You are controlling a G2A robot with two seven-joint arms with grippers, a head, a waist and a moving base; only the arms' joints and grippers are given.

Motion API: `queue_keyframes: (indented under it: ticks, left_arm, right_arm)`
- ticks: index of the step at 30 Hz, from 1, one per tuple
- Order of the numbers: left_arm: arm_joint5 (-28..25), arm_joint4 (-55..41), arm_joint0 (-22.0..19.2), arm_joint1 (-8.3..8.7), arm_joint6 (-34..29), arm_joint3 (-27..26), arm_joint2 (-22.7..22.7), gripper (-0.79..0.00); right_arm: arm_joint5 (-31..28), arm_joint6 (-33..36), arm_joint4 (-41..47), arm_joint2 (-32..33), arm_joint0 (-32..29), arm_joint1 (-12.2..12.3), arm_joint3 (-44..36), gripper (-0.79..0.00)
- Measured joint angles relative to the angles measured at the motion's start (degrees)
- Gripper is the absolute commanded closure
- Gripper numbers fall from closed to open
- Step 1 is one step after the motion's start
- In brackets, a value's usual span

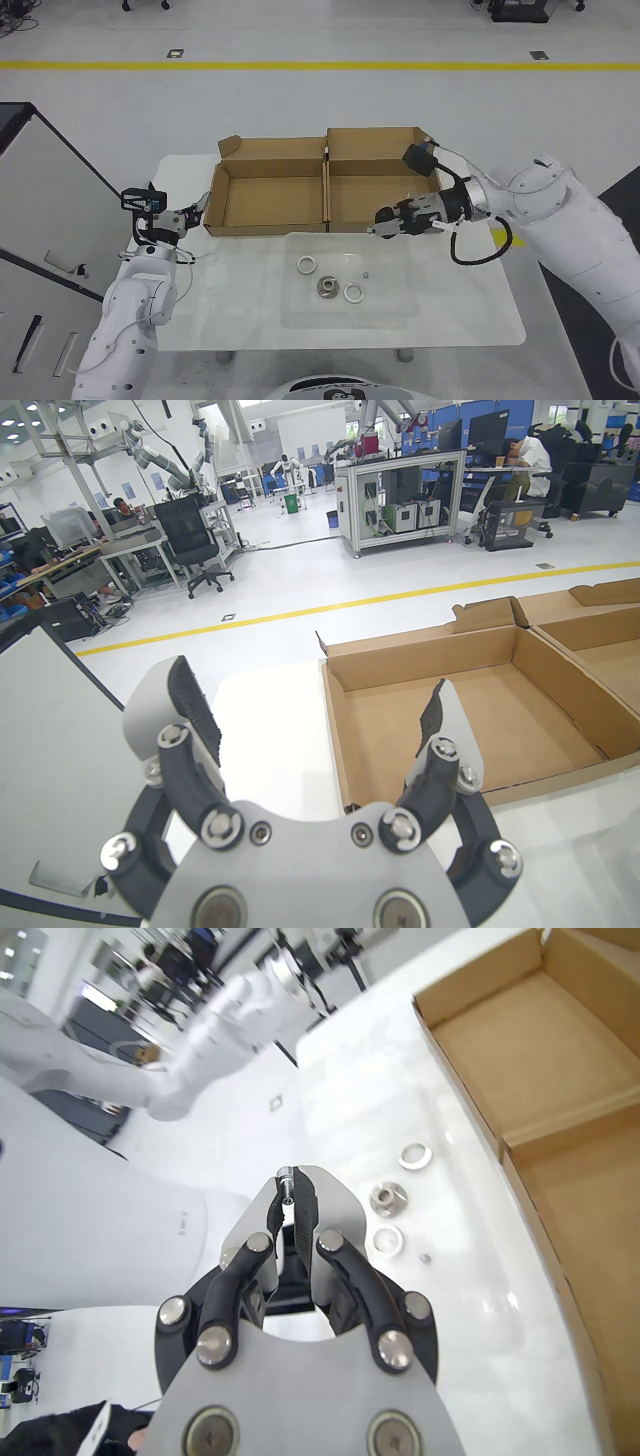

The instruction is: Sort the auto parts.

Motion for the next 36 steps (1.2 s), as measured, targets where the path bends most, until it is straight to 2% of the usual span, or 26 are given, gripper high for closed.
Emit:
queue_keyframes:
  ticks: [11,21,32,36]
  left_arm:
    - [0.0,0.0,0.0,0.00,0.0,0.0,0.0,-0.785]
    - [0.0,0.0,0.0,0.00,0.0,0.0,0.0,-0.785]
    - [0.0,0.0,0.0,0.00,0.0,0.0,0.0,-0.785]
    - [0.0,0.0,0.0,0.00,0.0,0.0,0.0,-0.785]
  right_arm:
    - [-4.6,-4.6,17.9,-4.2,6.3,-1.6,-7.8,0.000]
    - [-6.4,-6.4,32.1,-2.0,9.3,-5.5,-11.4,0.000]
    - [-6.4,-6.4,32.5,-1.9,9.2,-5.7,-11.5,0.000]
    - [-6.8,-8.6,37.8,-1.6,7.5,-6.5,-14.4,0.000]
